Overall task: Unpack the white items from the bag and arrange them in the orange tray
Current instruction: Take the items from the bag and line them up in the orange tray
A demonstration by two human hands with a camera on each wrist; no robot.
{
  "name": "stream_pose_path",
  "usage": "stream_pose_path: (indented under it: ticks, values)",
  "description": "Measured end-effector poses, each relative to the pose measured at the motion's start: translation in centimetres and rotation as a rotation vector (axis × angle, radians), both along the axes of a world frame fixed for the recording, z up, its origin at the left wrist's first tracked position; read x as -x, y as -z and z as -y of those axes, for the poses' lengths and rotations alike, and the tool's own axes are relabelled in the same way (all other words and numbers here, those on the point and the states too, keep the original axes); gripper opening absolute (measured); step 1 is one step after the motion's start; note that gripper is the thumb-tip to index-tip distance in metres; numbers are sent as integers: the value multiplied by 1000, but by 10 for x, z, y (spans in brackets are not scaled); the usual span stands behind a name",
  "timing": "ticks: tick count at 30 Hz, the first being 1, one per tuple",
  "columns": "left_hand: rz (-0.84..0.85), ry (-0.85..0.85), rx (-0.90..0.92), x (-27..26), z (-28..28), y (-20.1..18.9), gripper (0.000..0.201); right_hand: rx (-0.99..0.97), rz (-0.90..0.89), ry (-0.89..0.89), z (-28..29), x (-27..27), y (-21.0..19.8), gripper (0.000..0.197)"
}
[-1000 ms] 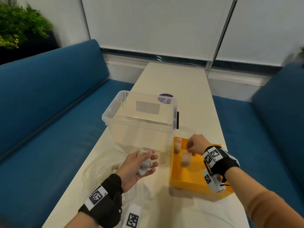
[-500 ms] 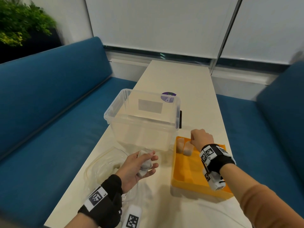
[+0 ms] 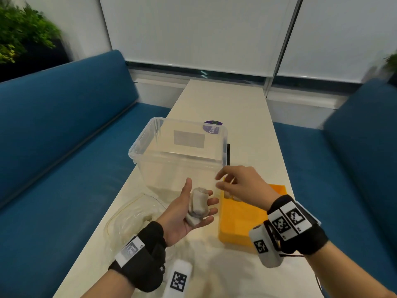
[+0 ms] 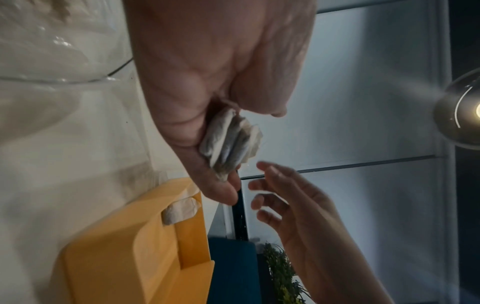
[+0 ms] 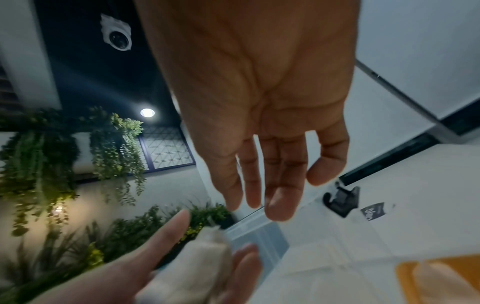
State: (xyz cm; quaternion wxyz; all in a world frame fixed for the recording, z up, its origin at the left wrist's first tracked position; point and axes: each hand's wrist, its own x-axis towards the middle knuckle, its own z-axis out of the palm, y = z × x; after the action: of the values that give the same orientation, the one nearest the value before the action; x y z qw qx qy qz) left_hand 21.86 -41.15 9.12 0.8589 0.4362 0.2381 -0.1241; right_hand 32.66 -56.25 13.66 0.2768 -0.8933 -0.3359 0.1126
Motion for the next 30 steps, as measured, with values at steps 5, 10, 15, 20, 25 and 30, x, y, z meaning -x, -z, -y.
stream_pose_path:
  ticks: [5, 10, 15, 20, 25, 30]
  values:
    - [14, 57, 1, -2, 8, -5, 70, -35, -49, -59, -7, 16, 0, 17]
    - [39, 54, 52, 4, 6, -4, 38, -220, -165, -52, 4, 15, -9, 4]
    - [121, 39, 56, 9, 2, 1, 38, -303, -255, -27, 16, 13, -13, 6]
    - [200, -8, -130, 8, 2, 4, 39, -325, -261, 24, 19, 16, -14, 12]
    - [271, -16, -362, 3, 9, -2, 32, -205, -141, 17, 19, 21, -16, 22]
    - [283, -20, -364, -4, 15, -2, 31, -183, -22, 25, 24, 14, -10, 16]
